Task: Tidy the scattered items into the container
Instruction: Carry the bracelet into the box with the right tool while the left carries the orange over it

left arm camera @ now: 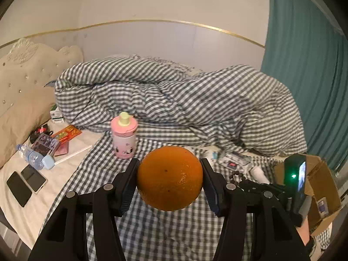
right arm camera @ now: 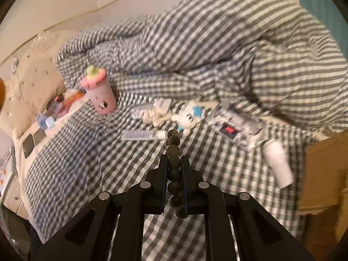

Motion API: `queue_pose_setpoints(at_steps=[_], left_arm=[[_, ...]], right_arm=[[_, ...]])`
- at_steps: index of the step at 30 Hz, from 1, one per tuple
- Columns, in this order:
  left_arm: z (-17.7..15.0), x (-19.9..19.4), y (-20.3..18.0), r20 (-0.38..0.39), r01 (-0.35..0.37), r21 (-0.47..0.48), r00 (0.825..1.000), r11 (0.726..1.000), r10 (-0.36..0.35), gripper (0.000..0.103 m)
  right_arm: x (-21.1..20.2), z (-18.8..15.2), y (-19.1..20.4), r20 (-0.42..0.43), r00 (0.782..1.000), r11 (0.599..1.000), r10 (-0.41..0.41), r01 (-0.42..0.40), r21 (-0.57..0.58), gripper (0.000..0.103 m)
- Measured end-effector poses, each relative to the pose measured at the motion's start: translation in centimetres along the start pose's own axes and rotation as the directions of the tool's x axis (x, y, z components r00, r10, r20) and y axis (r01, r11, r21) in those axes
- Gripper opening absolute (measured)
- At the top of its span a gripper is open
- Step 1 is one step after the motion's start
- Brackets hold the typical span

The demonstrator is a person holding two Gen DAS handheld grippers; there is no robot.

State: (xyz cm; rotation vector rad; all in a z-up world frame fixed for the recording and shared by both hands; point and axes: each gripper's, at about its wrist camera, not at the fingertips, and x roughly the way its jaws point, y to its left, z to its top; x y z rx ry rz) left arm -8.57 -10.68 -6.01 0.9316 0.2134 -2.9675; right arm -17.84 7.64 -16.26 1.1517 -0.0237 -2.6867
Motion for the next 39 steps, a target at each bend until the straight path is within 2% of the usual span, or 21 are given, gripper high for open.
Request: queue_pose_setpoints(at_steps=[10,16,23,27,34,39], left_arm=[[0.3,-2.7,-5.4,0.048,0.058,0.048,0.997,0.997,-0.06,0.056],[0.4,-4.1,-9.0,0.072,0.099,0.079,0.992,0.992,-0.104,0.056],[0.3,-5.4,-13.8,0.085,0.161,0.124,0.981,0.979,-0.172,0.056],[0.4,-5.9,-17.0,0.09,0.205,0.155,0.971,0.966,-0.221,0.056],[0.6,-6.6,-22.0,0.093,0.269,0.198,0.952,0.943,-0.291,0.056],[0.2,-6.7,-25.3,0.084,0.309,0.223,0.939,0.925,-0.334,0.056]], right_arm=[[-10.5,0.2,-2.4,0.16,0.986,0.998,-0.054,0.05,0.023,0.011],[-16.5,-0.3,-3.8,0.237,0.967,0.995,-0.096,0.088,0.046,0.011],[-23.6,-1.4,-5.9,0.324,0.93,0.984,-0.175,0.157,0.08,0.011],[-27.2,-2.1,-7.6,0.355,0.908,0.975,-0.221,0.194,0.109,0.011],[-32.7,-3.6,-10.5,0.39,0.858,0.943,-0.333,0.292,0.161,0.011],[-33.9,-4.9,-13.0,0.366,0.853,0.927,-0.372,0.319,0.199,0.011]])
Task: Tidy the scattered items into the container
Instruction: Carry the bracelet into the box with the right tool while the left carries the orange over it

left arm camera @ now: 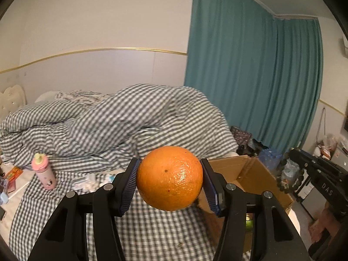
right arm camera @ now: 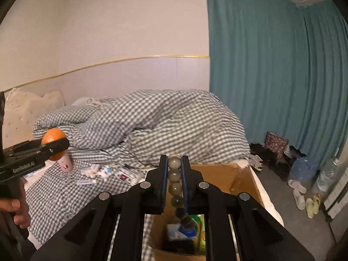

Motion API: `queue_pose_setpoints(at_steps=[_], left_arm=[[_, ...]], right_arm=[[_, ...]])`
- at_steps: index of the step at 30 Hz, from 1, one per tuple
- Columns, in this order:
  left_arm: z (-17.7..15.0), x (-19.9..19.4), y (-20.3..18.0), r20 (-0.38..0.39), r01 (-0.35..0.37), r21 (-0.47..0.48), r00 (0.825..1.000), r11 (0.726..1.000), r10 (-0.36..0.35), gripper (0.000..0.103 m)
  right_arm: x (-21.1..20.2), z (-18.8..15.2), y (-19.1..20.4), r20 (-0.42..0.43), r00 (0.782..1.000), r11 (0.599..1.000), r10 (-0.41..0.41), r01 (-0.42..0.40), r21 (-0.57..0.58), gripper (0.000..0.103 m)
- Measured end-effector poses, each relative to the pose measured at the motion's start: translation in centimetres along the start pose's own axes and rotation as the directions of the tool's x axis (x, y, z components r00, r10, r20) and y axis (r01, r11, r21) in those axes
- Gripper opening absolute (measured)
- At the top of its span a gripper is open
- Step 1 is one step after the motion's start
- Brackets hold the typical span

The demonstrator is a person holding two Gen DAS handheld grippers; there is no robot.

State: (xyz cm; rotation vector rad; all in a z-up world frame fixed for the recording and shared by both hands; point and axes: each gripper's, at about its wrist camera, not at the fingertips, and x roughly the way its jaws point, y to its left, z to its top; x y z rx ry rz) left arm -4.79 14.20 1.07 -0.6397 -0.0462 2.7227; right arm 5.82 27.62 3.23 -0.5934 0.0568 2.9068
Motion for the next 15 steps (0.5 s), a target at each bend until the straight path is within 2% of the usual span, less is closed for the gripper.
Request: queue_pose_setpoints(at_steps=[9,15], left_arm=[[-0.2,1.6,-3.9,-0.019,0.054,0.039,0.998,0.998,-0.054,0.056],[-0.3,3.4,-6.3,-0.038,0.077,0.058,0.996,0.995,-0.075,0.056]], right_arm=[[1.9,-2.2,-4.3,-0.065,0.997,0.998,-0.03,0.033,0.044,0.011],[4.2,-4.4,-6.5,-0.152,0.986,0.996,-0.061,0.07,0.05,0.011]])
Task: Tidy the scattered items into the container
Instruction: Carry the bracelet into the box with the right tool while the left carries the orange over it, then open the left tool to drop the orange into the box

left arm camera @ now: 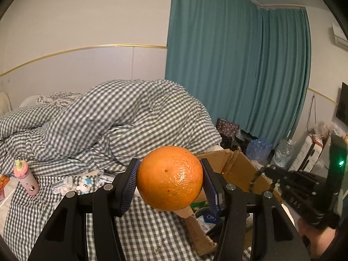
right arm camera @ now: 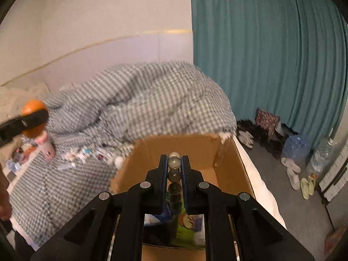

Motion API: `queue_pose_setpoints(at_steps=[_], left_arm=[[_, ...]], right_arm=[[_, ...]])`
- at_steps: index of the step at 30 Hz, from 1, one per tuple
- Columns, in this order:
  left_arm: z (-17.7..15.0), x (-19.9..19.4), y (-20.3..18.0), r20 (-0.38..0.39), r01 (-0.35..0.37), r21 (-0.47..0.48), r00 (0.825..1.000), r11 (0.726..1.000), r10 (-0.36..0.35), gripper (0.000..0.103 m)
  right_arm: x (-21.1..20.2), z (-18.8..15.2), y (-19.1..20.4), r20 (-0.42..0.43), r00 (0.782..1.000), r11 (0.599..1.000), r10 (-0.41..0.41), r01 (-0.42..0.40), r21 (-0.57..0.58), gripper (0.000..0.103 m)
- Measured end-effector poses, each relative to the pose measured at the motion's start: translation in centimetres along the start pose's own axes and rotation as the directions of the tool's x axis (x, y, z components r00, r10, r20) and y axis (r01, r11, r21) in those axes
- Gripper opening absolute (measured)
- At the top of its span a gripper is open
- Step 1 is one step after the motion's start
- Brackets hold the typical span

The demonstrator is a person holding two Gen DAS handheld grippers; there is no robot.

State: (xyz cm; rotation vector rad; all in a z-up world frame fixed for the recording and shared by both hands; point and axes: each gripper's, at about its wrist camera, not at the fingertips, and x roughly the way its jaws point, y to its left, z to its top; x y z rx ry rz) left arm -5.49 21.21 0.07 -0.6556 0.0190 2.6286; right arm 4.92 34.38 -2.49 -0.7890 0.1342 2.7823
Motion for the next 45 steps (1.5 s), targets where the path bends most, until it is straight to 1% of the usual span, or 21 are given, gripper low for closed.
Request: queue_pose_setpoints(at_steps=[3,7,10,11,15,16,17,18,19,20,22,24,29,32,34,37,39,40,42,43,45], left_arm=[[-0.2,1.5,-0.9,-0.02,0.012,0.009,1.0,1.0,-0.012,0.056],[-0.5,2.8,-2.3,-0.041,0.027,0.023,0.999,0.999,-0.026,0.056],[-0.9,3.8,-3.1,-0.056,0.036,0.031,0.998,0.999,-0.034,0.056],[-1.0,4.0,-3.3,-0.06,0.039,0.033,0.997,0.999,-0.037,0.056],[-1.5,5.2,-4.3,-0.08,0.049,0.043,0.996,0.998,-0.046,0.056],[-1.5,5.4,-4.5,-0.084,0.05,0.045,0.995,0.998,-0.046,0.056],[-1.6,5.7,-4.6,-0.088,0.051,0.047,0.995,0.998,-0.047,0.057],[-1.6,6.0,-4.7,-0.093,0.053,0.05,0.994,0.997,-0.048,0.056],[-1.7,6.3,-5.0,-0.099,0.053,0.054,0.994,0.997,-0.048,0.056],[-1.7,6.7,-5.1,-0.103,0.054,0.057,0.994,0.997,-0.048,0.056],[-1.9,7.4,-5.5,-0.116,0.058,0.064,0.992,0.996,-0.05,0.056],[-2.3,8.4,-6.0,-0.135,0.065,0.072,0.989,0.995,-0.055,0.056],[-3.4,11.5,-7.8,-0.205,0.091,0.093,0.976,0.992,-0.07,0.057],[-4.1,13.7,-8.6,-0.265,0.12,0.087,0.96,0.989,-0.093,0.057],[-4.7,15.1,-9.4,-0.313,0.14,0.092,0.944,0.986,-0.105,0.057],[-5.8,16.6,-10.3,-0.368,0.151,0.101,0.924,0.983,-0.104,0.057],[-6.4,17.6,-10.7,-0.412,0.161,0.101,0.905,0.982,-0.106,0.061],[-6.6,17.9,-10.7,-0.421,0.162,0.099,0.901,0.982,-0.106,0.063],[-6.6,18.0,-10.9,-0.426,0.163,0.102,0.898,0.981,-0.106,0.084],[-6.6,18.0,-10.9,-0.426,0.161,0.103,0.899,0.982,-0.102,0.087],[-6.4,17.7,-10.7,-0.415,0.153,0.1,0.904,0.983,-0.098,0.088]], right_arm=[[2.1,-0.9,-1.3,-0.08,0.997,1.0,-0.019,0.02,0.018,0.011],[5.3,-2.3,-2.7,-0.21,0.977,0.999,-0.033,0.037,0.017,0.011],[7.6,-3.6,-3.3,-0.309,0.951,0.999,-0.027,0.034,0.015,0.011],[8.6,-4.0,-3.4,-0.351,0.936,0.999,-0.019,0.026,0.017,0.011],[10.4,-5.3,-3.7,-0.429,0.903,1.0,-0.008,0.02,0.022,0.011],[10.6,-5.6,-3.8,-0.439,0.898,0.999,-0.005,0.019,0.026,0.018],[10.8,-5.6,-3.9,-0.44,0.898,0.999,-0.003,0.02,0.033,0.028],[10.7,-5.6,-4.0,-0.432,0.902,0.999,-0.002,0.022,0.042,0.063],[10.3,-5.5,-4.3,-0.413,0.911,0.998,-0.006,0.03,0.051,0.094],[9.9,-5.3,-4.3,-0.386,0.922,0.998,-0.021,0.043,0.048,0.098],[8.8,-4.7,-4.4,-0.331,0.943,0.997,-0.045,0.064,0.046,0.098],[7.7,-4.1,-4.9,-0.283,0.958,0.996,-0.043,0.064,0.066,0.098],[5.6,-2.9,-5.8,-0.209,0.974,0.993,-0.081,0.098,0.07,0.098],[4.5,-2.5,-6.6,-0.169,0.979,0.989,-0.111,0.125,0.077,0.098],[4.0,-2.3,-7.2,-0.15,0.981,0.987,-0.124,0.138,0.087,0.098],[3.8,-2.2,-8.1,-0.141,0.982,0.985,-0.125,0.14,0.104,0.098],[3.8,-2.1,-8.6,-0.141,0.982,0.983,-0.126,0.142,0.112,0.098],[3.8,-2.2,-8.7,-0.143,0.982,0.983,-0.127,0.143,0.114,0.099],[4.0,-2.4,-8.8,-0.147,0.981,0.982,-0.13,0.148,0.118,0.099],[4.0,-2.4,-8.8,-0.147,0.98,0.982,-0.131,0.149,0.12,0.099],[3.9,-2.5,-8.8,-0.142,0.982,0.981,-0.128,0.146,0.127,0.099]])
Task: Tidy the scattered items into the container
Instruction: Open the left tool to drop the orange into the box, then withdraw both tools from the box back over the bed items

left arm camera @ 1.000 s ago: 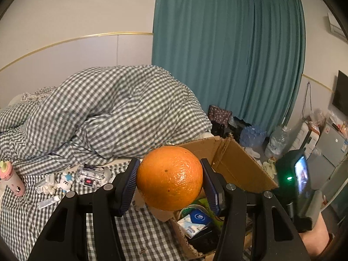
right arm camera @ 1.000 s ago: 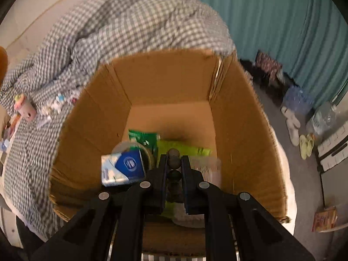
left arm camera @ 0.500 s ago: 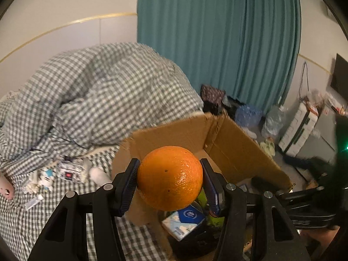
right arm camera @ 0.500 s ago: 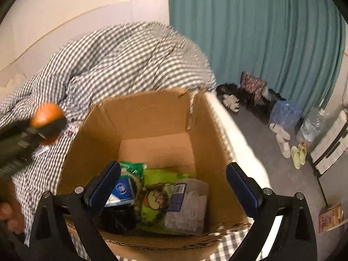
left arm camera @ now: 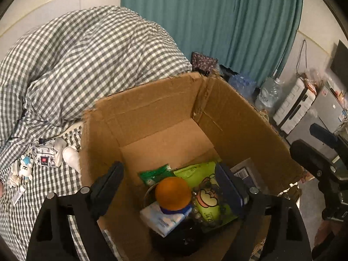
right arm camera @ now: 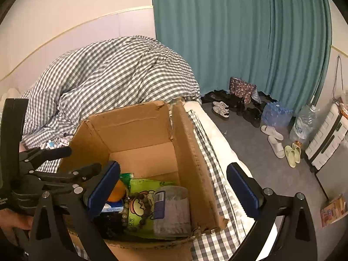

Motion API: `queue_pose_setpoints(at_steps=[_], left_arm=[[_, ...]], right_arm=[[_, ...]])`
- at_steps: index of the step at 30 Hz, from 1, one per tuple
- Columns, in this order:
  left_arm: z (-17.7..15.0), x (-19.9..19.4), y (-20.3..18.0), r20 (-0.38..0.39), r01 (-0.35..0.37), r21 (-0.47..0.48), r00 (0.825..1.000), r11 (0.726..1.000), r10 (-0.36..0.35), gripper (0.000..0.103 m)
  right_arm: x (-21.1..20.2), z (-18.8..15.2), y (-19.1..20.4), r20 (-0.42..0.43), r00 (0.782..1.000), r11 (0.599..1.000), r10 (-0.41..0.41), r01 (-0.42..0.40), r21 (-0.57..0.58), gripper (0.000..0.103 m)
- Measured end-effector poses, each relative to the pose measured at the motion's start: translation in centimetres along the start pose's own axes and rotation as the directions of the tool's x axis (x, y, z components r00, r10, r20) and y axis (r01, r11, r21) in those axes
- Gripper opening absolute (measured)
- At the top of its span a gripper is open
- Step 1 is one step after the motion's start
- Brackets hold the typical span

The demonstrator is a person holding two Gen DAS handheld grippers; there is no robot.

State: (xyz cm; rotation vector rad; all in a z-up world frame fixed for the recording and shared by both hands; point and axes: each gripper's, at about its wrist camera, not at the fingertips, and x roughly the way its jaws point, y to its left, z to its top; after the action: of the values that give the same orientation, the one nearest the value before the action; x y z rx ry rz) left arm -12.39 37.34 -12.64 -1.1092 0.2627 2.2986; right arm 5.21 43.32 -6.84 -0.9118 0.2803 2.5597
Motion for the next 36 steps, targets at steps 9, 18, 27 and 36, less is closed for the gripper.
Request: queue_pose_setpoints(at_steps=[9,18,27,36], left_arm=[[-0.1,-3.9,3.3,0.098,-0.059,-0.078,0.993,0.995,0.067,0.103],[-0.7,-9.8,7.8,0.223,-0.163,-0.131,0.956,0.978,0.189,0.103],[-3.0,-14.4,14.1,0.246,-0.256,-0.205,0.921,0.945,0.303,0.103],[-5.2,-19.2,20.5,0.25,-0.312,-0.32,0.883,0.895,0.398,0.103]], right_arm=[[-1.7,0.9,1.9,0.07,0.998,1.0,-0.004,0.005,-0.013,0.103],[-3.6,1.7,6.4,0.124,0.992,0.999,0.023,-0.018,-0.045,0.103],[-4.7,2.3,13.2,0.135,0.983,0.987,0.123,-0.107,-0.123,0.103],[-6.1,2.6,18.5,0.152,0.967,0.968,0.204,-0.176,-0.176,0.103]])
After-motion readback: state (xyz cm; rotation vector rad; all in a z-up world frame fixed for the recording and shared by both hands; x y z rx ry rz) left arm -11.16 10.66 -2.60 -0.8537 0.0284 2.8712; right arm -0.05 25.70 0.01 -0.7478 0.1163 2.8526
